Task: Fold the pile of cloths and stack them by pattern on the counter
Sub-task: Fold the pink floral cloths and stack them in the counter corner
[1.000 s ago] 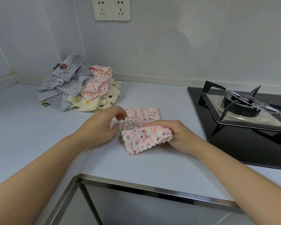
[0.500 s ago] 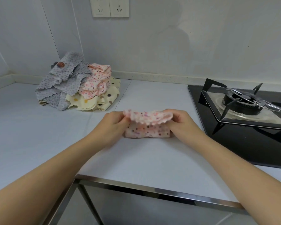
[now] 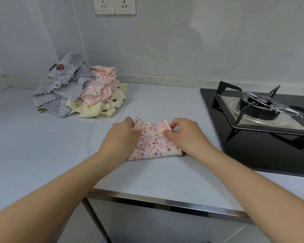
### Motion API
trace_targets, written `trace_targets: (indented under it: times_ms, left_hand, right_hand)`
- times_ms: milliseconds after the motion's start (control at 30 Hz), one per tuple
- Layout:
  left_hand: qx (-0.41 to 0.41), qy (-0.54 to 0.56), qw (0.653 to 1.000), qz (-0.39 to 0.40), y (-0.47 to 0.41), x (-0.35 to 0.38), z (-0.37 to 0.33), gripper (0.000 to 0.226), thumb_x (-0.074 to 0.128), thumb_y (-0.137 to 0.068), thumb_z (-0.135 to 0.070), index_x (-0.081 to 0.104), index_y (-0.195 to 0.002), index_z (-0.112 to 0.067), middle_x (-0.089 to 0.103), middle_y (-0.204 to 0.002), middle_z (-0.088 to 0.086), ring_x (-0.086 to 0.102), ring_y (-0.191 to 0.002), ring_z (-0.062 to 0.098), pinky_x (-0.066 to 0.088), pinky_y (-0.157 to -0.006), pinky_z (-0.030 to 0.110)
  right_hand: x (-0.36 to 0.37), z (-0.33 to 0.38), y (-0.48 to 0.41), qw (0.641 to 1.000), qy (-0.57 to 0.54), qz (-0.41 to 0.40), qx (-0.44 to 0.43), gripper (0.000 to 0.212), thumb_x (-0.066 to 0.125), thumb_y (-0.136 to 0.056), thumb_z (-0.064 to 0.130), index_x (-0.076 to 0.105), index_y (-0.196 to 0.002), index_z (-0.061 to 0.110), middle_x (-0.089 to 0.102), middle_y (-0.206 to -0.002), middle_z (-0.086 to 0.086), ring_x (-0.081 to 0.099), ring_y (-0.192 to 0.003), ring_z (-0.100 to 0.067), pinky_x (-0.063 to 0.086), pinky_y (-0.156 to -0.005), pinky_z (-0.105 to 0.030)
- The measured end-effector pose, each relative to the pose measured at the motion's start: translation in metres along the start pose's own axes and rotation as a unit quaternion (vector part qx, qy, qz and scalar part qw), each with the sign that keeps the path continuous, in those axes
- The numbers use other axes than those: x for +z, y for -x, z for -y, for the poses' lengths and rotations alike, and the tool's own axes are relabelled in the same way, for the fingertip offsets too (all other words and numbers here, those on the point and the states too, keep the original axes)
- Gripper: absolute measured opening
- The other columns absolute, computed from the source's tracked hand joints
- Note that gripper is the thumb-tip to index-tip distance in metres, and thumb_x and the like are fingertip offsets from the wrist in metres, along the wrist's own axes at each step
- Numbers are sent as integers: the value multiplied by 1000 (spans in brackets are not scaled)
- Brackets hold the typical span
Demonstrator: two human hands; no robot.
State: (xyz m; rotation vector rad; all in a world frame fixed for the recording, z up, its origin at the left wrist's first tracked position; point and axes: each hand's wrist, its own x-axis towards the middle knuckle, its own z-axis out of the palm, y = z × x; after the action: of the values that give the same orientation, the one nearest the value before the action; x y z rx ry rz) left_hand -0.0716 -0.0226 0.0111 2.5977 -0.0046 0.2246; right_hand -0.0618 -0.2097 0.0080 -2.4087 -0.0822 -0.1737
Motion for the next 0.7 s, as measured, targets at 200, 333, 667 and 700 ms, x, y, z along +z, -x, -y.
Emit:
trace_targets:
  times_ms: [200,333,667,700]
  left_hand:
    - [113,-208,964,-121,7,3,1,24,55,-91,-21,42,-109,-11,52,-86,3,50,-64,26,29,-47,30]
    - [354,-142,915,-134,6,-4,4,25,58,-86,-36,57,-100,-14,57,-90,1,55,-75,23,39,-61,31]
    - [341,-105,934,-8,-3,-10,25,41,37,-85,-35,58,-117,-21,58,-117,-3,57,-103,21,46,-86,40]
    - [346,-114,931,18,-1,-7,22,43,38,-86,-46,57,-117,-24,59,-112,-7,57,-100,17,45,-84,35]
  right_hand:
    - [-4,0,4,974,219,-53,-32,40,54,-91,50,49,-124,28,64,-96,5,60,-92,-24,39,-69,-31]
    - [-9,-10,-3,968,188,-74,-149,31,50,-96,21,54,-127,22,58,-119,3,55,-109,-20,44,-85,-35]
    - [-14,-18,-3,963,188,79,-179,66,35,-82,-8,52,-134,28,48,-139,8,36,-134,-14,1,-118,-38]
    - [-15,-18,-3,965,185,70,-173,62,37,-82,-5,52,-133,28,50,-135,7,39,-131,-14,2,-118,-38]
